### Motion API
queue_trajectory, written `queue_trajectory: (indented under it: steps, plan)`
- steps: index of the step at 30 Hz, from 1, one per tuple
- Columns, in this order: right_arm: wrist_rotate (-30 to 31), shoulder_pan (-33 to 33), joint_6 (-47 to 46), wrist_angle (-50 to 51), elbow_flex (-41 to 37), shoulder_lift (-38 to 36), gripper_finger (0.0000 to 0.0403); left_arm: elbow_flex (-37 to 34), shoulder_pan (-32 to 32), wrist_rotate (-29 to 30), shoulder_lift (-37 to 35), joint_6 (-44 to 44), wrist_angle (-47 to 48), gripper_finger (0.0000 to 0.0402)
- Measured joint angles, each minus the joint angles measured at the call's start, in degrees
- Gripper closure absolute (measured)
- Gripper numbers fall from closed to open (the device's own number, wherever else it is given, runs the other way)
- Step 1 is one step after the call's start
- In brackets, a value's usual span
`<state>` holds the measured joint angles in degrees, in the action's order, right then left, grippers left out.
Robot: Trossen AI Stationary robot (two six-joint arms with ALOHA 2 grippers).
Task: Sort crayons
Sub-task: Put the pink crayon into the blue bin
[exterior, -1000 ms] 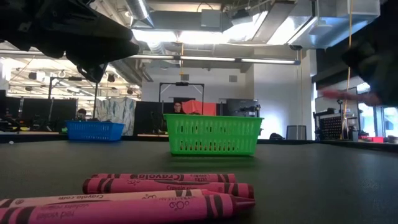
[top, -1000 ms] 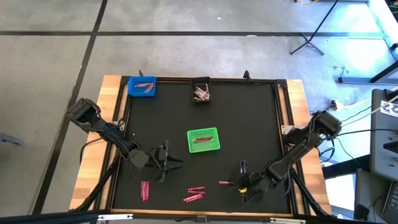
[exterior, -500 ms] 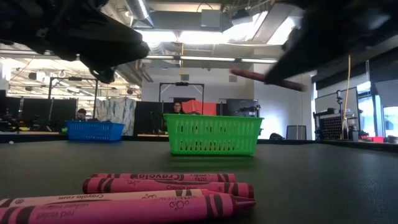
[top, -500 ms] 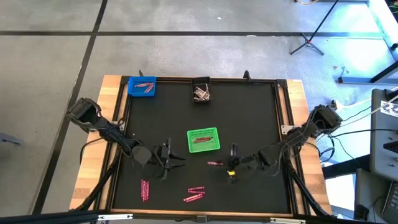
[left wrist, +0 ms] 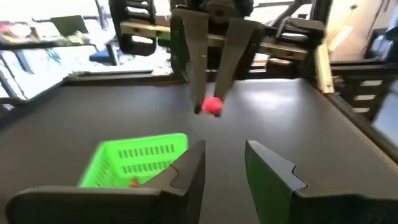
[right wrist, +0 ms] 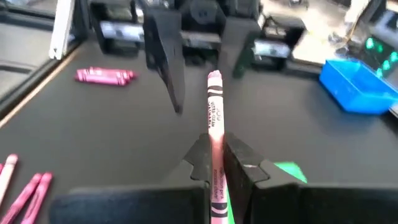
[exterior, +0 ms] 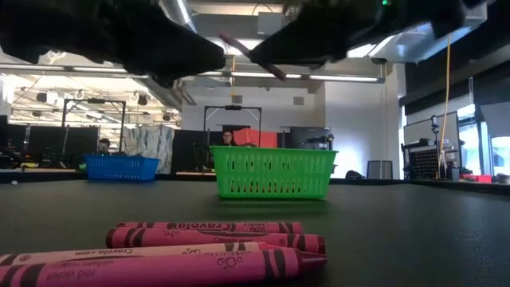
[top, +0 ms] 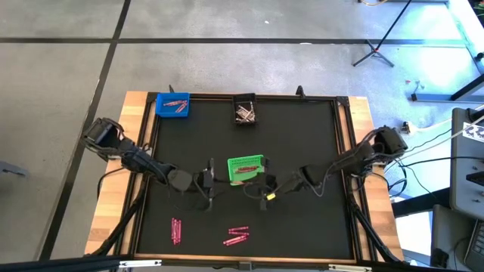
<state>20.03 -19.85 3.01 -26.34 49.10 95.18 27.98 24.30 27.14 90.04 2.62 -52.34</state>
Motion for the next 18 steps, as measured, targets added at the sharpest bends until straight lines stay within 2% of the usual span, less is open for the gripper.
queue_trajectory:
  steps: [10, 18]
  plan:
    - [-2.7, 2.4, 5.0, -7.3, 0.0, 2.3, 0.0384, 0.0, -3.0, -1.3, 0.0, -4.6, -4.9, 0.0299]
    - [-2.3, 2.4, 9.2, -7.6, 0.0, 2.3, 0.0384, 0.0, -4.5, -3.0, 0.0, -4.9, -7.3, 0.0353]
